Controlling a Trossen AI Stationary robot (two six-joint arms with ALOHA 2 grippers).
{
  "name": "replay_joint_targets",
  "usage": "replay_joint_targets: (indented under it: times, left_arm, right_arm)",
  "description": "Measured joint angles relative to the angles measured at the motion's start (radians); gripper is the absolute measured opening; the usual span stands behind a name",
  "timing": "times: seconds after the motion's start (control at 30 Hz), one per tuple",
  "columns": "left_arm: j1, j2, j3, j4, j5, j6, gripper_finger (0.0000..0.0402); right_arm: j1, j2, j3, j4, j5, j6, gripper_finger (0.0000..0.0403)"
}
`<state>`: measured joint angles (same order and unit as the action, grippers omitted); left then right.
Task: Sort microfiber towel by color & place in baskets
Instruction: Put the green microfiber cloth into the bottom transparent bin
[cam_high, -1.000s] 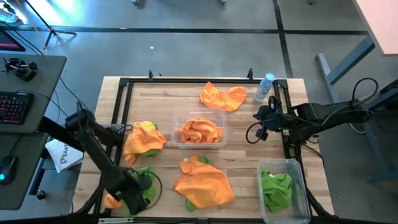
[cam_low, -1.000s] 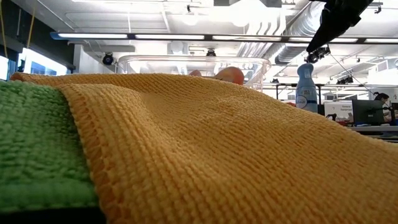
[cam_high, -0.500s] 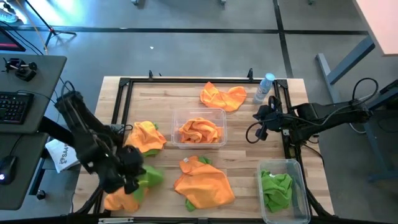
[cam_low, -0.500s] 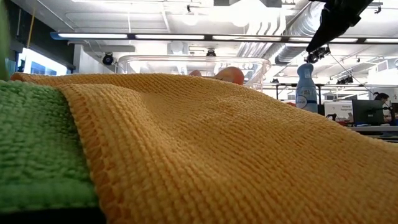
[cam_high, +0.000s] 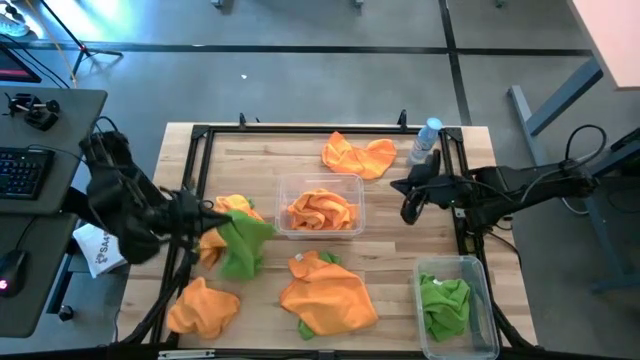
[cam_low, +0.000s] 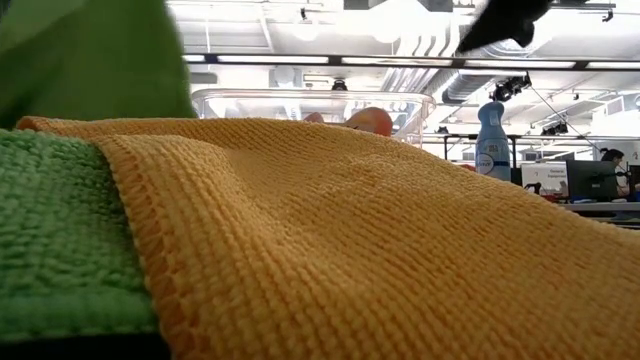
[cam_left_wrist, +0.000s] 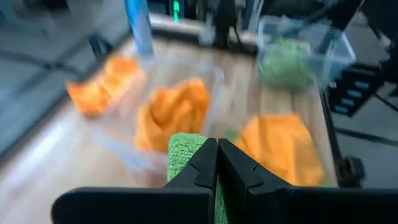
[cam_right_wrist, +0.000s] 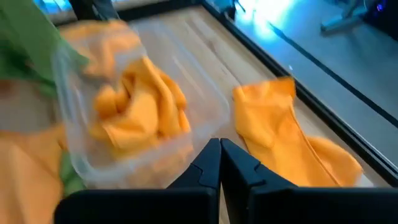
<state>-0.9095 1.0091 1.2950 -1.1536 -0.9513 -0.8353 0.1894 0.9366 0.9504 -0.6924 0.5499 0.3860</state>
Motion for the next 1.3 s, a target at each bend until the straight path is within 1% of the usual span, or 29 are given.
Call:
replay_joint_targets:
  times: [0.1, 0.17, 0.23, 0.3, 0.4, 0.6, 0.7, 0.77, 0.93, 1.03, 1.17, 1.2, 1.23, 1.3]
  left_arm:
    - [0.007, -0.028, 0.057, 0.001, -0.070, 0.147, 0.0000]
    - [0.015, -0.036, 0.106, 0.001, -0.098, 0.249, 0.0000]
    - [0.025, -0.036, 0.157, 0.003, -0.107, 0.345, 0.0000]
    - [0.036, -0.035, 0.204, 0.004, -0.107, 0.426, 0.0000]
    - [0.055, -0.032, 0.250, 0.008, -0.109, 0.519, 0.0000]
    - [0.116, -0.029, 0.258, 0.046, -0.108, 0.637, 0.0000]
    - [0.152, -0.018, 0.257, 0.071, -0.109, 0.680, 0.0000]
    - [0.170, -0.007, 0.257, 0.076, -0.108, 0.694, 0.0000]
    - [0.202, 0.012, 0.257, 0.076, -0.093, 0.716, 0.0000]
    - [0.215, 0.016, 0.257, 0.076, -0.076, 0.716, 0.0000]
    - [0.232, 0.019, 0.257, 0.076, -0.074, 0.717, 0.0000]
    - [0.238, 0.020, 0.257, 0.076, -0.074, 0.717, 0.0000]
    - [0.245, 0.020, 0.257, 0.076, -0.074, 0.719, 0.0000]
    - [0.262, 0.022, 0.257, 0.077, -0.082, 0.740, 0.0000]
  right_arm:
    - [0.000, 0.044, 0.000, 0.151, -0.008, -0.051, 0.0000]
    - [0.000, 0.089, 0.000, 0.285, -0.041, -0.111, 0.0005]
    - [-0.008, 0.144, 0.003, 0.425, -0.083, -0.176, 0.0018]
    - [-0.026, 0.200, 0.033, 0.498, -0.107, -0.216, 0.0038]
    - [-0.076, 0.286, 0.127, 0.510, -0.127, -0.245, 0.0075]
    - [-0.161, 0.518, 0.403, 0.511, -0.349, -0.312, 0.0146]
    - [-0.175, 0.661, 0.567, 0.512, -0.426, -0.347, 0.0174]
    - [-0.176, 0.760, 0.684, 0.510, -0.453, -0.371, 0.0190]
    - [-0.169, 0.994, 0.998, 0.478, -0.467, -0.461, 0.0230]
    - [-0.164, 1.116, 1.183, 0.430, -0.531, -0.471, 0.0249]
    - [-0.163, 1.261, 1.398, 0.376, -0.608, -0.436, 0.0264]
    - [-0.161, 1.281, 1.408, 0.393, -0.624, -0.435, 0.0265]
    - [-0.159, 1.283, 1.375, 0.463, -0.641, -0.429, 0.0266]
    - [-0.155, 1.283, 1.323, 0.542, -0.668, -0.408, 0.0266]
